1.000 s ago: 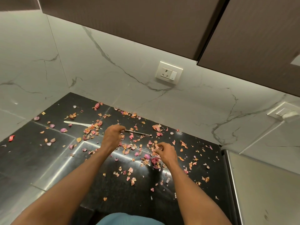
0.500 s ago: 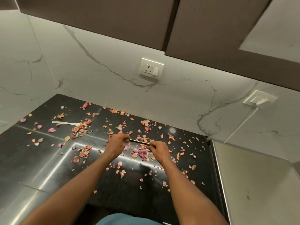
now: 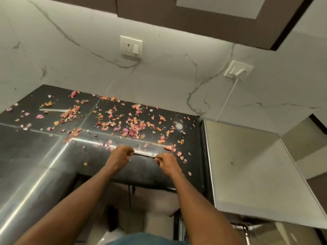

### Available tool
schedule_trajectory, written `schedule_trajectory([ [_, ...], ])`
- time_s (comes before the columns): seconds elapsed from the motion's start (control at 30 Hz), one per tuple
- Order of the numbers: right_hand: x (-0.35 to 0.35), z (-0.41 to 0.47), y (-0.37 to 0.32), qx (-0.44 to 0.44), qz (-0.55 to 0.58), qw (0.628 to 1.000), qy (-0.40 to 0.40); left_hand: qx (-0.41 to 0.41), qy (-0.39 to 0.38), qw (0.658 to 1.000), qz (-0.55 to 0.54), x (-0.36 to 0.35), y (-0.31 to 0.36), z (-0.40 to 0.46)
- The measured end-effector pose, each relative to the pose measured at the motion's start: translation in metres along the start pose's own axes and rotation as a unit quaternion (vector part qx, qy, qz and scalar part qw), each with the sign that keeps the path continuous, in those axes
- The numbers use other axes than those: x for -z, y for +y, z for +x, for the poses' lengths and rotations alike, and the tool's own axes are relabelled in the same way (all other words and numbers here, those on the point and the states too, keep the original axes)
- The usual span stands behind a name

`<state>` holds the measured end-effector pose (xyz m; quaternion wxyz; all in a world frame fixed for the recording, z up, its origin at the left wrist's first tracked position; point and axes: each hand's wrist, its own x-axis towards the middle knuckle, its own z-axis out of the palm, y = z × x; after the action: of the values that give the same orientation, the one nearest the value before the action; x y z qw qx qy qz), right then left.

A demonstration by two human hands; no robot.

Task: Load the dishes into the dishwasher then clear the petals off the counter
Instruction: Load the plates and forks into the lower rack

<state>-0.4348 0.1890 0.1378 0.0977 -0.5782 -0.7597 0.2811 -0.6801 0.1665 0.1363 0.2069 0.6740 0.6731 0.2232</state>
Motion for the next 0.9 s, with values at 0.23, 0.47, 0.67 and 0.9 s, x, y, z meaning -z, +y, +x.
schedule_trajectory([
  [0.23, -0.033, -0.11, 0.031, -0.019, -0.013, 1.0, -0.008, 0.016, -0.079, 0.996, 0.039, -0.038, 0.01, -0.1],
  [0.47, -0.052, -0.194, 0.037, -0.026, -0.008, 1.0, 0.016, -0.021, -0.113, 0.992, 0.057, -0.052, 0.023, -0.171],
  [0.67, -0.072, -0.283, 0.028, -0.031, -0.016, 0.999, 0.041, -0.042, -0.126, 0.987, 0.087, -0.054, 0.038, -0.249],
  [0.9, -0.115, -0.401, 0.036, -0.08, -0.025, 0.996, 0.011, -0.077, -0.18, 0.976, 0.098, -0.058, 0.069, -0.353],
])
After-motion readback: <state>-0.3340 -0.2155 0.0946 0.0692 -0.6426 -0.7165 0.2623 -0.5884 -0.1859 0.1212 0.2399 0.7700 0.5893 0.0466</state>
